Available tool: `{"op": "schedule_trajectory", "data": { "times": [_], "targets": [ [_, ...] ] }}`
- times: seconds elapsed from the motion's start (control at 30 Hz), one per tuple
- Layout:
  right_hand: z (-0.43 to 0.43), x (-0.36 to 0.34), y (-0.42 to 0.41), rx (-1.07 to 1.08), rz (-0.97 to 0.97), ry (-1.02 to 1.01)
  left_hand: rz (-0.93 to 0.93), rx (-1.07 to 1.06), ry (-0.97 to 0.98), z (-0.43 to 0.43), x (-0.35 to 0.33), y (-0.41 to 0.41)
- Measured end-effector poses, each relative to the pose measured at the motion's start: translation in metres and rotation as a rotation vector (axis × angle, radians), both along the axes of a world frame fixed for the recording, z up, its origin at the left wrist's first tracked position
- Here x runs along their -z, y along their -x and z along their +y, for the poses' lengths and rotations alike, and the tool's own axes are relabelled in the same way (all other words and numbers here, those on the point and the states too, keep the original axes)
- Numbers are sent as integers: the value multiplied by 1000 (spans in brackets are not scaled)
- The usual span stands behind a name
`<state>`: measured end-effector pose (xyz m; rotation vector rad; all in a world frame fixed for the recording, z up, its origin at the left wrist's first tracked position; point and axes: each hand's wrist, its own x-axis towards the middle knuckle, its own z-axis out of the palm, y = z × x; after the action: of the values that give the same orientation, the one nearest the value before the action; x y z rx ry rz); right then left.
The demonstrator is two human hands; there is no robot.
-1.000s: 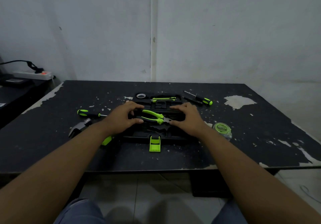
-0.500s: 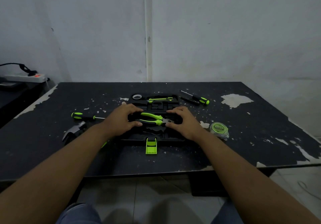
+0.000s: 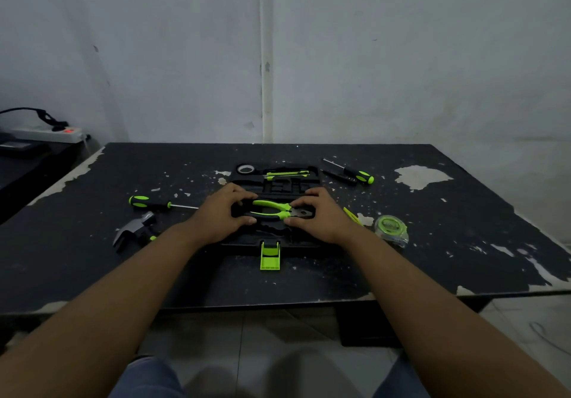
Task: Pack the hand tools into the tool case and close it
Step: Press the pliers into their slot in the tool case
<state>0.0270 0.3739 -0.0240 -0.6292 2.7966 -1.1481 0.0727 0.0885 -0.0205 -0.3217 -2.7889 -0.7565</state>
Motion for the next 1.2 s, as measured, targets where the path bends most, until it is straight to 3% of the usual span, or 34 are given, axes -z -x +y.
{"op": "schedule_trajectory", "data": {
  "times": [0.2, 0.4, 0.6, 0.93, 1.2],
  "targets": [
    [-1, 1, 3, -29, 40, 35, -61, -68, -108, -8, -9, -2],
    [-11, -2, 17, -20, 48, -66, -87, -93, -119, -9, -8, -4],
    [-11, 4, 21, -11, 44, -25, -141, -78, -117, -16, -7, 3],
    [-11, 11, 26, 17, 78, 20, -136, -113, -201, -13, 3, 9],
    [-11, 7, 23, 36, 63, 55, -73, -106, -146, -7, 1, 8]
  ]
}}
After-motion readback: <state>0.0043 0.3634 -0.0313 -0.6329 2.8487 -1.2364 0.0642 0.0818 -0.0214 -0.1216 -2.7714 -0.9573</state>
